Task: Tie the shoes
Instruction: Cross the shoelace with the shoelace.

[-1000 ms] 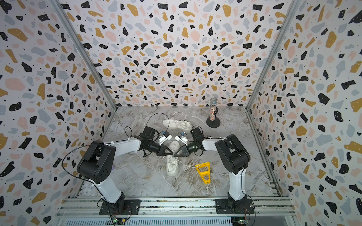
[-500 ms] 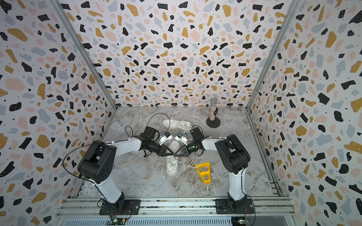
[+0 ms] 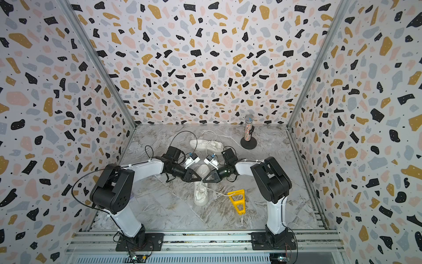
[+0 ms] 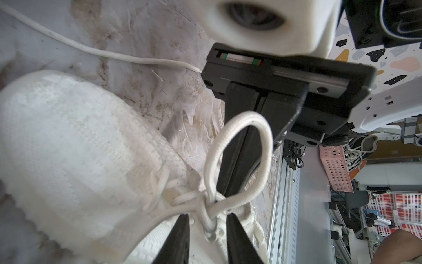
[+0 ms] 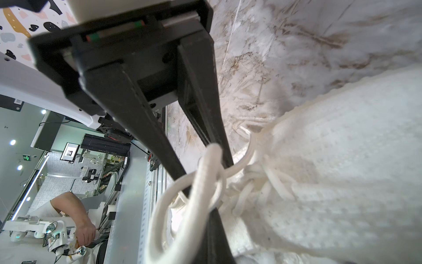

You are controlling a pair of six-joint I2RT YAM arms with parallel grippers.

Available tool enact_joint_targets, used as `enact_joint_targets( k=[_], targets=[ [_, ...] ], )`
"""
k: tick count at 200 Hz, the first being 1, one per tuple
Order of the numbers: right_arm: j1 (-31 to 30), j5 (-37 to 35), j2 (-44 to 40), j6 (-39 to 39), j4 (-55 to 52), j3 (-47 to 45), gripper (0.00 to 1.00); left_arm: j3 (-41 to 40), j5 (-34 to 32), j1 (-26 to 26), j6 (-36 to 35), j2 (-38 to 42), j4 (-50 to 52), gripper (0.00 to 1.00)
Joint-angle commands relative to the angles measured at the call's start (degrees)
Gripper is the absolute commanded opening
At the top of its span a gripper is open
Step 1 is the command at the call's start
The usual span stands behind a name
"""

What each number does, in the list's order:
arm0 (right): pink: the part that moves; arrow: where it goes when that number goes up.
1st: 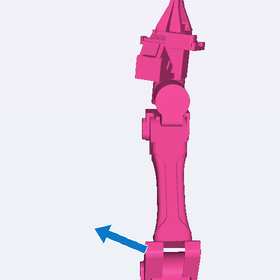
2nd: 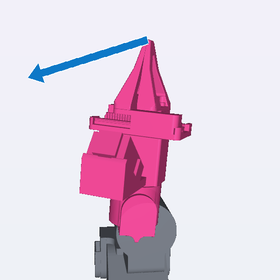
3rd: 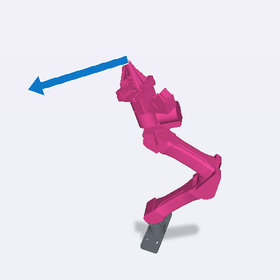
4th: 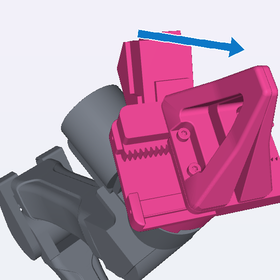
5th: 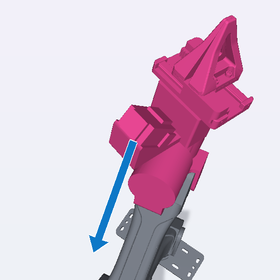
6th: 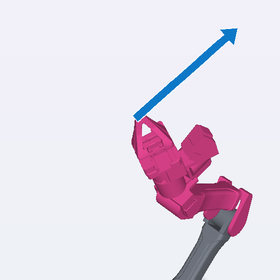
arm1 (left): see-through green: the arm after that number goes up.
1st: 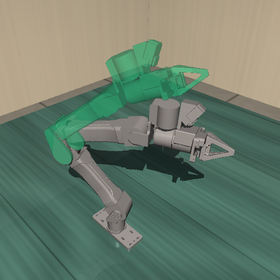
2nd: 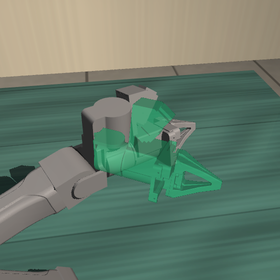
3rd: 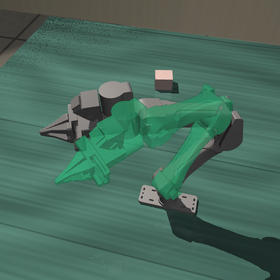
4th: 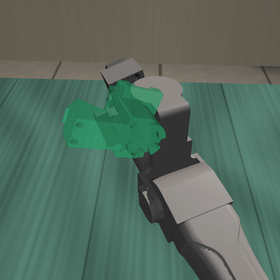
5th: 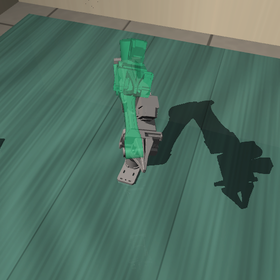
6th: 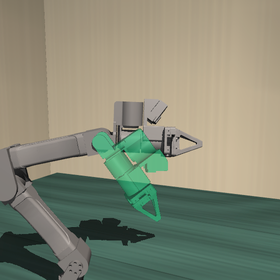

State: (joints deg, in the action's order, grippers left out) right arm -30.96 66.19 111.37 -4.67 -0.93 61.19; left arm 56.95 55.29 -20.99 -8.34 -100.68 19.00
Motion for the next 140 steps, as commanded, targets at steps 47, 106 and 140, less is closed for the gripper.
enact_joint_targets(
  k=[47, 106, 140],
  targets=[
    [0.3, 0.3, -2.0, -0.8, 0.0, 1.7, 0.00, 2.5, -0.8, -0.4, -0.7, -1.5, 0.7, 0.24],
    [0.3, 0.3, -2.6, -0.9, 0.0, 1.6, 0.00, 2.8, -2.9, -1.3, 0.2, -1.8, 0.4, 0.14],
    [0.3, -0.1, -3.4, 0.0, -1.2, 1.9, 0.00, 1.8, -4.8, -1.8, 2.3, -0.4, -1.5, 0.04]
  ],
)
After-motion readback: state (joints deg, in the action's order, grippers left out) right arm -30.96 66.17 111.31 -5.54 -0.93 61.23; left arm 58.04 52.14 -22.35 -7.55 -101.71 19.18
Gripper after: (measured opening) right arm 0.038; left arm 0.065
